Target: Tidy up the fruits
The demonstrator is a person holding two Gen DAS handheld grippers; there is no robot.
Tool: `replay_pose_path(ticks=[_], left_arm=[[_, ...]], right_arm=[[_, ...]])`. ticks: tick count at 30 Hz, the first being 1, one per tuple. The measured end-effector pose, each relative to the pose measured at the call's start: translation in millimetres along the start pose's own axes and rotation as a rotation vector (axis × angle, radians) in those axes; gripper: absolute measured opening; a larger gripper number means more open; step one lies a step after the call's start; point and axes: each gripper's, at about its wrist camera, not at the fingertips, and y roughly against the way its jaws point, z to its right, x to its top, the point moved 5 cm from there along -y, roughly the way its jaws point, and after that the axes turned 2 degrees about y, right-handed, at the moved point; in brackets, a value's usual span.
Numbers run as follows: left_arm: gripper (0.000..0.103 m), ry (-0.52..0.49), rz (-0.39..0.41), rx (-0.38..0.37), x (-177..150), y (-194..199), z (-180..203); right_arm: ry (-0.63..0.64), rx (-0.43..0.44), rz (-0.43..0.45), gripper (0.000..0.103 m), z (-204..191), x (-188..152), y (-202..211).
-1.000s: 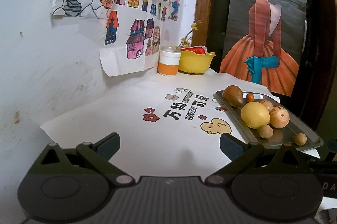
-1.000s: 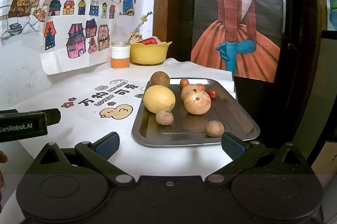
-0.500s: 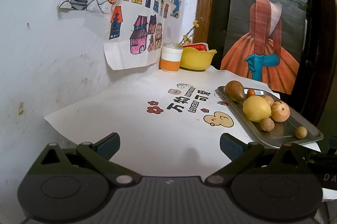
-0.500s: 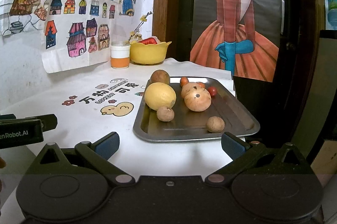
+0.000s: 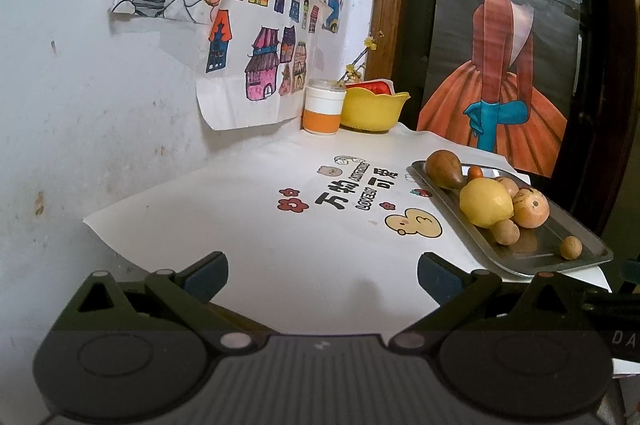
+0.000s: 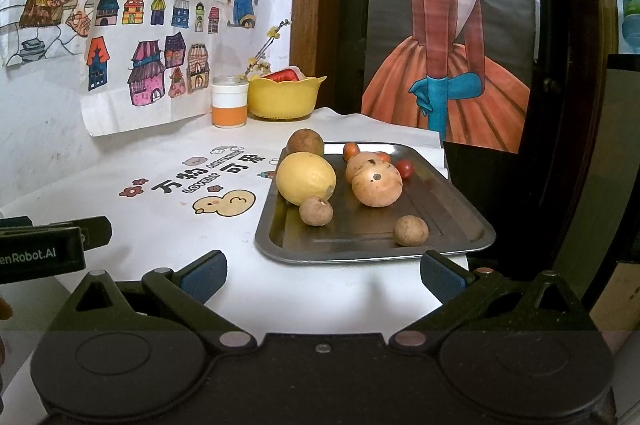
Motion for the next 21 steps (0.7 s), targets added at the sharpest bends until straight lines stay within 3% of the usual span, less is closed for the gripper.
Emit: replay_pose_path(ticks=[21], left_arm=[[0.103, -0.001, -0.001, 0.000, -0.8, 0.4, 0.9]], right_arm=[[0.001, -0.001, 0.000, 0.102, -1.5, 0.0, 0.2]])
